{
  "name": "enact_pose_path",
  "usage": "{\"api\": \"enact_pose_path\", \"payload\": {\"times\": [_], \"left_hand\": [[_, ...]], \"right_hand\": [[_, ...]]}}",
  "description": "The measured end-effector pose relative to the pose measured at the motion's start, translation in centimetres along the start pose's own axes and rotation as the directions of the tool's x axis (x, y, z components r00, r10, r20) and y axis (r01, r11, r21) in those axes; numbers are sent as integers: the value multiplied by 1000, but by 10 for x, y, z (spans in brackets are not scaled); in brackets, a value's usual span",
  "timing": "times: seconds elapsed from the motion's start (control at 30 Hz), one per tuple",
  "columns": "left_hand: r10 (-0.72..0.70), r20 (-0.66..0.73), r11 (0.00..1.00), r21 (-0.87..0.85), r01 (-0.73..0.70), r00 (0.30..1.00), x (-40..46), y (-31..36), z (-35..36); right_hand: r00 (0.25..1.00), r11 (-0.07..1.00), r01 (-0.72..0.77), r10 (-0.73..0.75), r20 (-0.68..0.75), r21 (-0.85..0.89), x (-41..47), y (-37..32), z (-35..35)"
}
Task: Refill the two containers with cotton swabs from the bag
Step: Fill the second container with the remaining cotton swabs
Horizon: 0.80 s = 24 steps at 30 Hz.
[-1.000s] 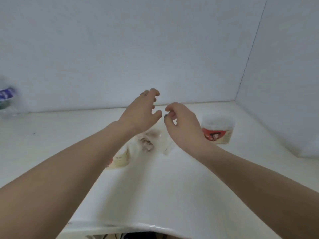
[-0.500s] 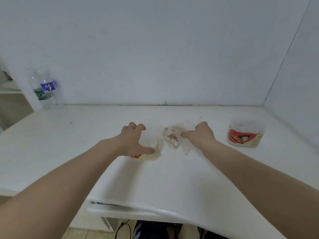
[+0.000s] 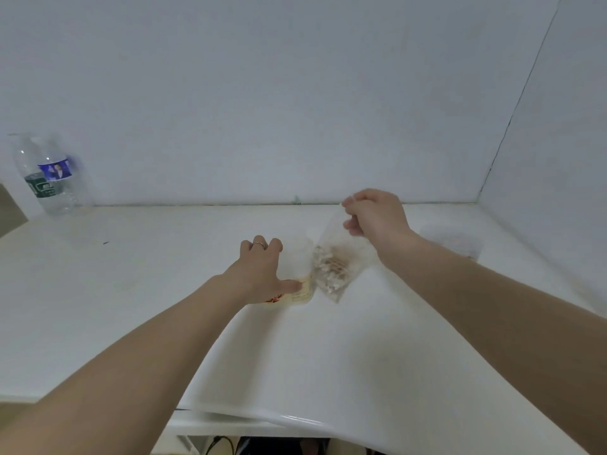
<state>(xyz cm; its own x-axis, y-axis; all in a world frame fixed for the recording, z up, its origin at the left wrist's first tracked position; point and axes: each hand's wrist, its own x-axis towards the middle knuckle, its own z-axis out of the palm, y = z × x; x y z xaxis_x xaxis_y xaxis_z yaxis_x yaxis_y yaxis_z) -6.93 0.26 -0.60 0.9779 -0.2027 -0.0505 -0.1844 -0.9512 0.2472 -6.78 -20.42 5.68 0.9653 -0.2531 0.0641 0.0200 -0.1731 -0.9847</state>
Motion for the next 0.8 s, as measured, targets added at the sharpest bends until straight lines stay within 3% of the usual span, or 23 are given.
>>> {"api": "enact_pose_path", "payload": {"times": [0.33,0.43,0.47,0.53,0.57,0.6,0.7,0.8], "left_hand": [[164,-19,965,-203,-164,986,22,48,7],[115,-97,905,-401,-145,989,20,43,-10],[29,-106,830,-552,-83,994,18,39,-16],[-131,-8,513,-856,61,991,11,29,-25],[-141,75,373,-920,123,987,6,25,-29],[-105,140,322,-932,166,985,3,21,-31],[96,201,338,-928,158,975,-12,12,-36],[-2,265,157,-952,262,964,-14,-1,-44]], "right_hand": [[988,984,146,-140,63,-100,-8,-74,-23],[986,987,142,-135,96,-74,-15,-84,-15],[986,988,139,-133,102,-60,-17,-86,-11],[986,990,135,-132,104,-29,-19,-90,-1],[985,990,138,-135,104,-17,-21,-93,4],[984,990,142,-141,105,-2,-21,-95,11],[980,985,141,-152,128,96,-25,-106,30],[973,975,126,-157,167,180,-30,-111,48]]}}
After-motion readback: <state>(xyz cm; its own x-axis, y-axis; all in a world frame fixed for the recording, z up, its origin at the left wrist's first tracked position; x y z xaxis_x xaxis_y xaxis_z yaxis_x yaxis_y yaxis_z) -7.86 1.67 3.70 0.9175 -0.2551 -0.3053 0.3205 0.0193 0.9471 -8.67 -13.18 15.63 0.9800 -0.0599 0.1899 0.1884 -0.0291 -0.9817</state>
